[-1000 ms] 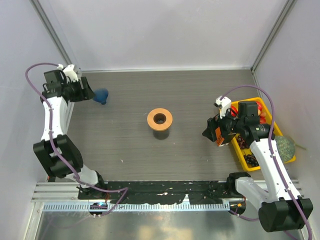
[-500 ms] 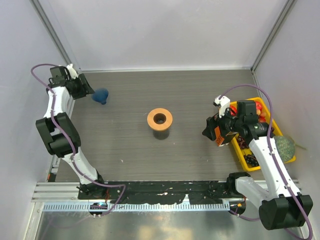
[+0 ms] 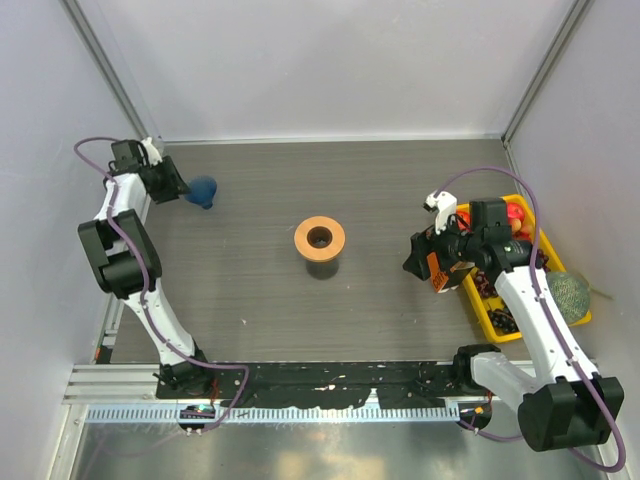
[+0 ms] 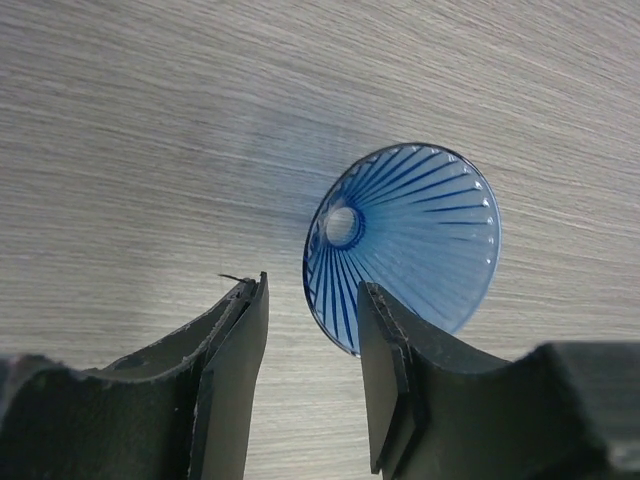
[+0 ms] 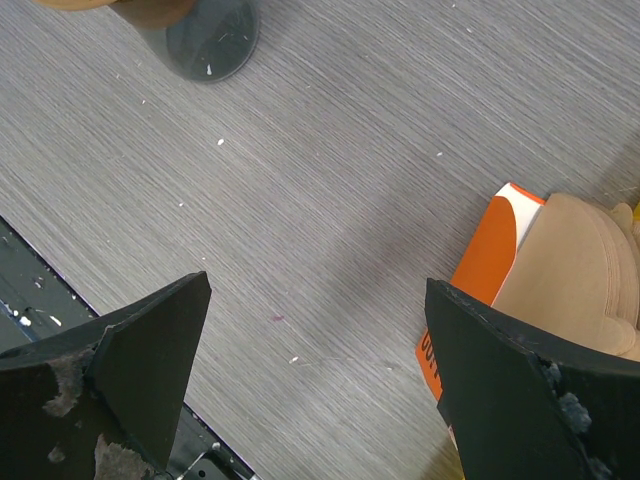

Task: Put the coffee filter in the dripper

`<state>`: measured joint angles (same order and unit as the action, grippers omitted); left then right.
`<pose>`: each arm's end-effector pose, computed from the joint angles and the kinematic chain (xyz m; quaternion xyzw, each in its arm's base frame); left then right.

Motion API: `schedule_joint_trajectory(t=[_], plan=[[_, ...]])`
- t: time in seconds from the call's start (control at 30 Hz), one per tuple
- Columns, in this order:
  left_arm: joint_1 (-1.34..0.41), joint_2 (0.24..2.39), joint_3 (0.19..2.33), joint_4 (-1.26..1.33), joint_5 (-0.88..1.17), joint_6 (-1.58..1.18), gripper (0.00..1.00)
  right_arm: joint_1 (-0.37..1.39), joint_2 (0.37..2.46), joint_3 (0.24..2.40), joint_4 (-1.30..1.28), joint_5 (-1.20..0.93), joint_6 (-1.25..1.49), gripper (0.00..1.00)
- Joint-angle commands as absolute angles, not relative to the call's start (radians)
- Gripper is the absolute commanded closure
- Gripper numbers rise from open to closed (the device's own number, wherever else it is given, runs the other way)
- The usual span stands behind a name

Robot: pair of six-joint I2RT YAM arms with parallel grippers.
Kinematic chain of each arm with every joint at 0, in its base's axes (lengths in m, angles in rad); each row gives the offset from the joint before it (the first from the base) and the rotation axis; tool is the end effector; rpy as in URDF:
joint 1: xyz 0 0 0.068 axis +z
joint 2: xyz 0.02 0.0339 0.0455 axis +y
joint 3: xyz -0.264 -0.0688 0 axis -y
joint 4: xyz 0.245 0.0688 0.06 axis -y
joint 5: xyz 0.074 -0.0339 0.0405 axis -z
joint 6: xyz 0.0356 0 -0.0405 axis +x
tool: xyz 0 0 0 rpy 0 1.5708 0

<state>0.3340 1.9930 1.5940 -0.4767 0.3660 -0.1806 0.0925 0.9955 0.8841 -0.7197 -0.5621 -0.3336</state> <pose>0.4255 0.1341 0.2321 -0.1753 0.9098 -0.1449 0.3470 0.1941 0.0371 0.2905 -0.2874 0.8543 0.2150 0.3759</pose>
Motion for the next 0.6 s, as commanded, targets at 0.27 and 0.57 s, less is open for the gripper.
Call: schedule_joint_trajectory(t=[0.27,0.57], plan=[[0.310,2.059,1.687,-0.437,0.416,-0.235,0.78,0.103,1.009,0.926,-0.681,-0.545,-0.321,0.04],[0.279,1.803,1.563,-0.554,0.567,-0.293,1.00,0.103,0.968,0.985,-0.702,-0.552,-0.304,0.05]])
